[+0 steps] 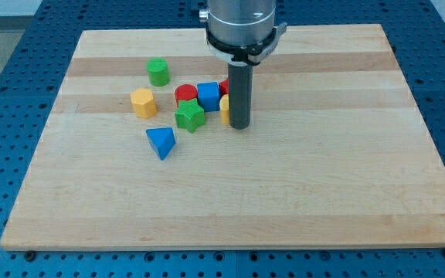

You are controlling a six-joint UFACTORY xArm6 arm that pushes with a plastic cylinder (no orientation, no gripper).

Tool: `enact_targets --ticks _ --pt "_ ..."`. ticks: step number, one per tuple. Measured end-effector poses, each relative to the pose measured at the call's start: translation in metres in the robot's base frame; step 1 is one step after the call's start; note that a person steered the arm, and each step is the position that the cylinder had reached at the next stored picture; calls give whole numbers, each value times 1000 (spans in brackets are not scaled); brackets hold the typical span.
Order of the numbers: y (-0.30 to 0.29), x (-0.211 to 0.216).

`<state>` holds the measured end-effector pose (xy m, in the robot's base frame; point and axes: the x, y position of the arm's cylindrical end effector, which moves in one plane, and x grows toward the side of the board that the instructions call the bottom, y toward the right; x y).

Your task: Move the arm down to the blue triangle

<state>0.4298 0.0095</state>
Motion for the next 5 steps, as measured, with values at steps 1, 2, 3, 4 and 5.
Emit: enact_targets --ticks 1,2,3,4,5 --pt "0 -1" --pt "-4 45" --pt "-42 119" --pt "-118 154" --pt "-144 145"
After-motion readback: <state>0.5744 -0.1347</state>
